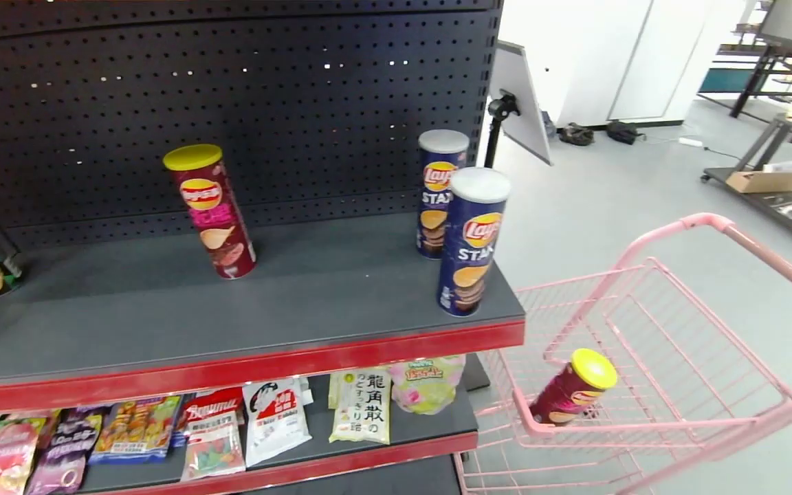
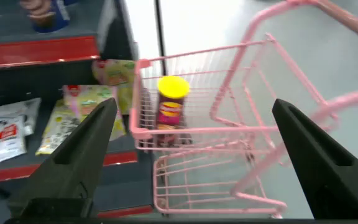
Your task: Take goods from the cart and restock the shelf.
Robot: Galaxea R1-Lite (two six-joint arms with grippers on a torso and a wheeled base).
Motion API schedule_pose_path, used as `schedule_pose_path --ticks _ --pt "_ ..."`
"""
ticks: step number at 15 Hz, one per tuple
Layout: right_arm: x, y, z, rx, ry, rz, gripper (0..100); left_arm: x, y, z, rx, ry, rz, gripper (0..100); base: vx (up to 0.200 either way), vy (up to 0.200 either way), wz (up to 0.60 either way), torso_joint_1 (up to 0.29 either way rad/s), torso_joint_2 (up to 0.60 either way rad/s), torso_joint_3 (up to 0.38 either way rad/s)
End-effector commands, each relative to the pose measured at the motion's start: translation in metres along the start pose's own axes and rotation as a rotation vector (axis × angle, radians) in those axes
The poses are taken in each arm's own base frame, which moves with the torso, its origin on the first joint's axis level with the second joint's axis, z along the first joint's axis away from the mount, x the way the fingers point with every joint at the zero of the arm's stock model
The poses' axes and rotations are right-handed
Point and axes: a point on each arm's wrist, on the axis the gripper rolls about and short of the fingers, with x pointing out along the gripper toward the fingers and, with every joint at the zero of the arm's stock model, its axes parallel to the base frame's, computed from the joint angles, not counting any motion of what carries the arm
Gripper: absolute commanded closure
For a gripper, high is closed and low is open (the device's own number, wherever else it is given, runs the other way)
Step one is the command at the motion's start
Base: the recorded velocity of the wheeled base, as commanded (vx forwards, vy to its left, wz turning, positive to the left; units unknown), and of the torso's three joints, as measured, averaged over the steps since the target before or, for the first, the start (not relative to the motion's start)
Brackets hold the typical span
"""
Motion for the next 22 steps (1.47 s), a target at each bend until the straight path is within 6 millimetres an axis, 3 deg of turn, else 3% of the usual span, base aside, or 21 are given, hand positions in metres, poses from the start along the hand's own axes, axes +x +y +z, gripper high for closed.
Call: schedule_pose_path --ticks 1,3,9,22 --pt "0.0000 -0.0001 -0.0001 0.000 0.002 0.001 0 0.0001 -0.0001 0.0003 -0.001 -0.002 0.002 0 0.000 0.000 -0.60 0.002 0.00 0.007" --pt "0.0000 -0.0001 -0.0001 0.002 0.002 0.001 0 0.0001 -0.0001 0.0003 -0.001 -0.002 0.005 0 0.000 0.000 -0.60 0.010 0.00 0.002" --pt "0.0000 0.0000 0.0000 0.002 0.000 0.005 0 0.0001 -0.0001 0.0003 -0.001 -0.002 0.003 0 0.000 0.000 0.00 -0.013 0.01 0.013" --pt "-0.0001 0.0000 0.0005 0.006 -0.001 0.004 0 0.0001 -0.0001 0.0003 -0.001 -0.002 0.003 0 0.000 0.000 0.00 -0.138 0.35 0.212"
